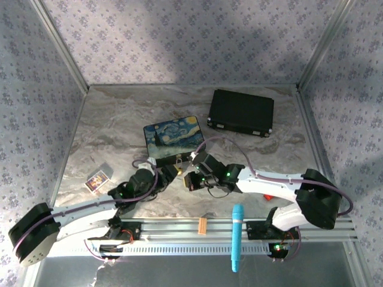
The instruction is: Unlock the padlock with the key
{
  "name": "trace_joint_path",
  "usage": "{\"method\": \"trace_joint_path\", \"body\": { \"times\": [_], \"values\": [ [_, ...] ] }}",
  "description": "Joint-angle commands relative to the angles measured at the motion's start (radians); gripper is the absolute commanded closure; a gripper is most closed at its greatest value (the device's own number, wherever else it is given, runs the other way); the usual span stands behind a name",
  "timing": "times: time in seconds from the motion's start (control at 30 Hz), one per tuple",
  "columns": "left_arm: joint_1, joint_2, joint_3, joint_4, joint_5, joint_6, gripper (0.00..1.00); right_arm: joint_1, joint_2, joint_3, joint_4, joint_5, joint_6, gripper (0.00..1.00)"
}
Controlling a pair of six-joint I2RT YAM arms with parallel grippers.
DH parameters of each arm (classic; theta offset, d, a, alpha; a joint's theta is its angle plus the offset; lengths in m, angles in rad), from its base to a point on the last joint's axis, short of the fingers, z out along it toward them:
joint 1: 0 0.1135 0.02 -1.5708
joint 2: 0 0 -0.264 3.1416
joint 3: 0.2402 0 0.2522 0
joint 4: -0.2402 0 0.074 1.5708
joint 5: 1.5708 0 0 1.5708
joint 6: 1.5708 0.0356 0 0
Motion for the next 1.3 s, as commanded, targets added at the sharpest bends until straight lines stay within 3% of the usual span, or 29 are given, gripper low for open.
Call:
{"method": "trace_joint_path", "body": {
  "times": [0.0, 0.2, 0.43, 0.47, 0.6, 0.8, 0.83, 0.93, 0.97, 1.03, 1.1, 1.2, 1.27],
  "values": [
    [-0.009, -0.025, -0.002, 0.102, -0.062, -0.046, 0.41, -0.006, -0.021, -0.02, 0.117, -0.055, 0.059, 1.0],
    [-0.01, -0.044, 0.008, 0.071, -0.05, -0.037, 0.68, -0.023, -0.013, -0.067, 0.245, -0.087, 0.114, 1.0],
    [-0.013, -0.03, 0.034, -0.001, -0.014, -0.022, 0.66, -0.032, -0.012, -0.077, 0.277, -0.107, 0.129, 1.0],
    [-0.014, -0.027, 0.034, -0.002, -0.014, -0.022, 0.68, -0.031, -0.012, -0.08, 0.284, -0.107, 0.134, 1.0],
    [-0.022, -0.025, 0.038, -0.004, -0.024, -0.017, 0.91, -0.033, -0.005, -0.08, 0.287, -0.103, 0.135, 1.0],
    [-0.022, -0.033, 0.06, -0.046, -0.026, 0.009, 1.0, -0.033, -0.009, -0.085, 0.305, -0.114, 0.122, 1.0],
    [-0.023, -0.038, 0.066, -0.054, -0.027, 0.02, 1.0, -0.036, -0.017, -0.091, 0.307, -0.115, 0.117, 0.92],
    [-0.023, -0.078, 0.095, -0.113, -0.039, 0.124, 1.0, -0.085, -0.095, -0.151, 0.322, -0.107, 0.096, 0.32],
    [-0.02, -0.093, 0.109, -0.136, -0.04, 0.166, 1.0, -0.112, -0.128, -0.172, 0.333, -0.123, 0.094, 0.24],
    [-0.011, -0.121, 0.13, -0.143, -0.009, 0.277, 1.0, -0.191, -0.192, -0.224, 0.397, -0.203, 0.09, 0.19],
    [0.03, -0.134, 0.142, -0.089, 0.107, 0.366, 1.0, -0.249, -0.234, -0.245, 0.442, -0.299, 0.075, 0.17],
    [0.099, -0.127, 0.161, -0.017, 0.292, 0.418, 1.0, -0.315, -0.264, -0.247, 0.518, -0.462, 0.071, 0.18],
    [0.117, -0.115, 0.172, 0.02, 0.358, 0.434, 1.0, -0.328, -0.273, -0.248, 0.579, -0.514, 0.081, 0.2]
  ]
}}
